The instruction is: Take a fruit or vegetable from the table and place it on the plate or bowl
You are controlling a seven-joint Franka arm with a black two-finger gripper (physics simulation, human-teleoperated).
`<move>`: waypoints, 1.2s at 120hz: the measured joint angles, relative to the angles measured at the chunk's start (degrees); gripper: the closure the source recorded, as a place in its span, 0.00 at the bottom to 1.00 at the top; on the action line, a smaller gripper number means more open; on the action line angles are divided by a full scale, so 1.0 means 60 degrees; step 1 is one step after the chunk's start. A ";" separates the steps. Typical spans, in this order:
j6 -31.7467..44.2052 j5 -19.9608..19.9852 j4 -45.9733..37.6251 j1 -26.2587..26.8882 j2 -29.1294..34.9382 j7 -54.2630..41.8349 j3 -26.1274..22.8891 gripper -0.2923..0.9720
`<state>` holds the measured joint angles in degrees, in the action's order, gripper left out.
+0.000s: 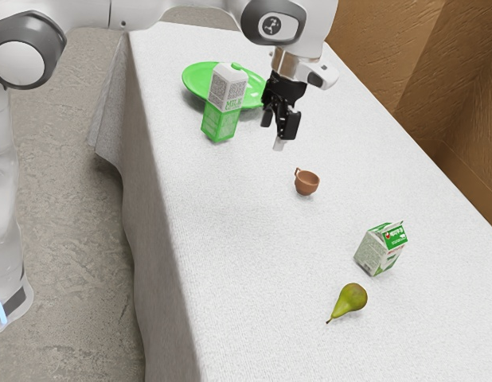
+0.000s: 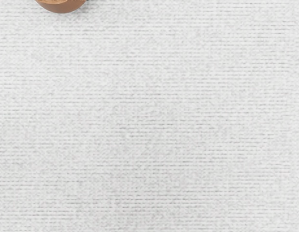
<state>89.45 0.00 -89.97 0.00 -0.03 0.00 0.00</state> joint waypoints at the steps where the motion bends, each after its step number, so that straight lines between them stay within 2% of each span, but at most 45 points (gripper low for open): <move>1: -0.0037 0.0112 0.0352 0.1068 -0.0100 -0.0066 0.1077 0.23; 3: -0.0109 0.0372 0.0944 0.2667 -0.0291 -0.0190 0.2740 0.24; 5: -0.0174 0.0598 0.1384 0.3664 -0.0438 -0.0295 0.3870 0.24; 7: -0.0234 0.0797 0.1707 0.4211 -0.0551 -0.0392 0.4652 0.24; 9: -0.0289 0.0971 0.1944 0.4347 -0.0636 -0.0479 0.5156 0.24; 13: -0.0389 0.1253 0.2246 0.3744 -0.0734 -0.0629 0.5660 0.24; 23: -0.0576 0.1700 0.2522 0.0997 -0.0773 -0.0963 0.6141 0.24; 28: -0.0644 0.1833 0.2563 0.0207 -0.0763 -0.1114 0.6220 0.24; 33: -0.0701 0.1928 0.2582 -0.0009 -0.0760 -0.1254 0.6254 0.24; 52: -0.0835 0.2101 0.2597 0.1000 -0.0794 -0.1708 0.6261 0.24; 64: -0.0879 0.2111 0.2609 0.1051 -0.0788 -0.1938 0.6255 0.24; 82: -0.1202 0.1449 0.4688 0.1364 -0.0541 -0.2186 0.6150 0.25; 91: -0.1018 0.1232 0.4992 0.1355 -0.1044 -0.2290 0.5757 0.25; 113: 0.0162 0.1093 0.4819 0.2368 -0.2109 -0.2474 0.4473 0.25; 122: 0.0693 0.1147 0.4723 0.2653 -0.2274 -0.2529 0.4342 0.25; 144: 0.1035 0.0725 0.4672 0.4597 -0.2133 -0.2587 0.4239 0.25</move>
<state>95.66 4.35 -61.94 27.59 -12.83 -15.52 25.43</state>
